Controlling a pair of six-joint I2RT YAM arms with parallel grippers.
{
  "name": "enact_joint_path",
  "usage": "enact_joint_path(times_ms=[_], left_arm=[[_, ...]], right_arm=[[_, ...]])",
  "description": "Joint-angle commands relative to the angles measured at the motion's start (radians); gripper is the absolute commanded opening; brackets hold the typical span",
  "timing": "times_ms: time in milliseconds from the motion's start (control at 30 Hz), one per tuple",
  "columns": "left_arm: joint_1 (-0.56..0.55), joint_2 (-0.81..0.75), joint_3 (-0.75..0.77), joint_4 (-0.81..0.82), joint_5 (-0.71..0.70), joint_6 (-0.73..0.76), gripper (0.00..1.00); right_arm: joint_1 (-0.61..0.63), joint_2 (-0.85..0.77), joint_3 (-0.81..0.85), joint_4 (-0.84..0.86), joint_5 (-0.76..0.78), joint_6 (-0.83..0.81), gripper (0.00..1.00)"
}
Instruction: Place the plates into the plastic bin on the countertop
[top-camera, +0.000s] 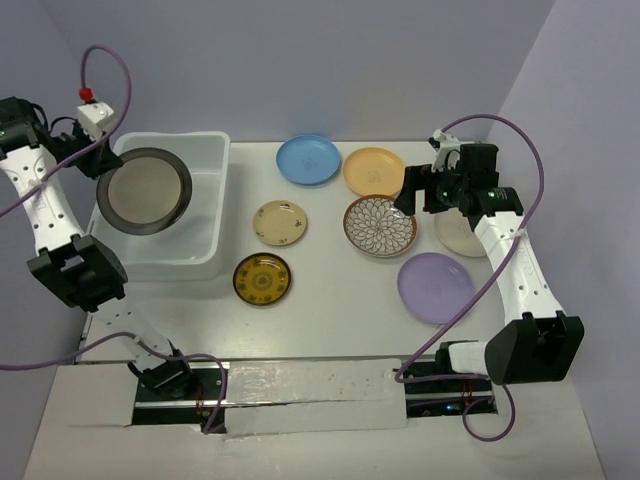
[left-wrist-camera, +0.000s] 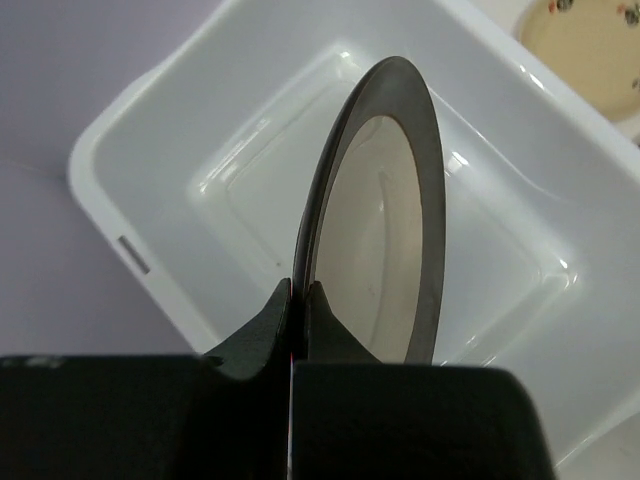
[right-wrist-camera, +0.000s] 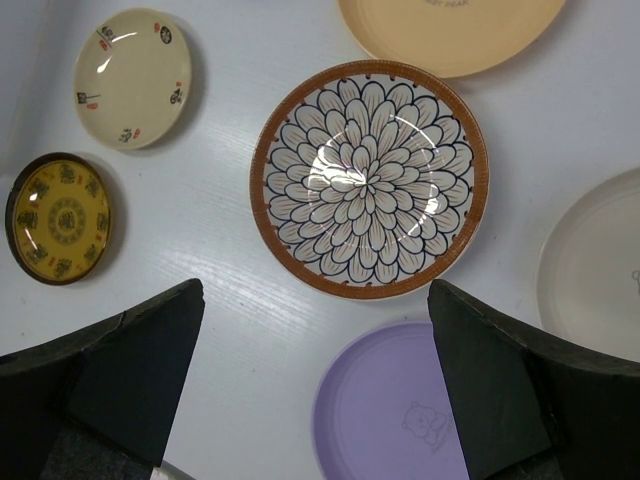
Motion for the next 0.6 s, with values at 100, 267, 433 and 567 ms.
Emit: enact_joint_path(times_ms=[100,267,433,567], left_arm=[[-0.105,-0.019,-0.128,-0.05,0.033,0.2,0.0],[-0.15,-0.003,-0.174,-0.05,0.017,0.223,0.0],[-0.174,0.042,-0.175,-0.051,-0.008,0.214,0.0],[-0.173,0.098,-0.151,-0.05,-0.026,0.205,0.0]], right_arm=[[-0.007,0.007,0.007,0.026,-0.016,0.007,1.0],[-0.007,0.012,0.005,0.025,-0.008,0.003,1.0],[-0.007,0.019,0.005,0.026,-0.007,0.003,1.0],[-0.007,0.028,0.01,0.023,-0.005,0.003,1.0]])
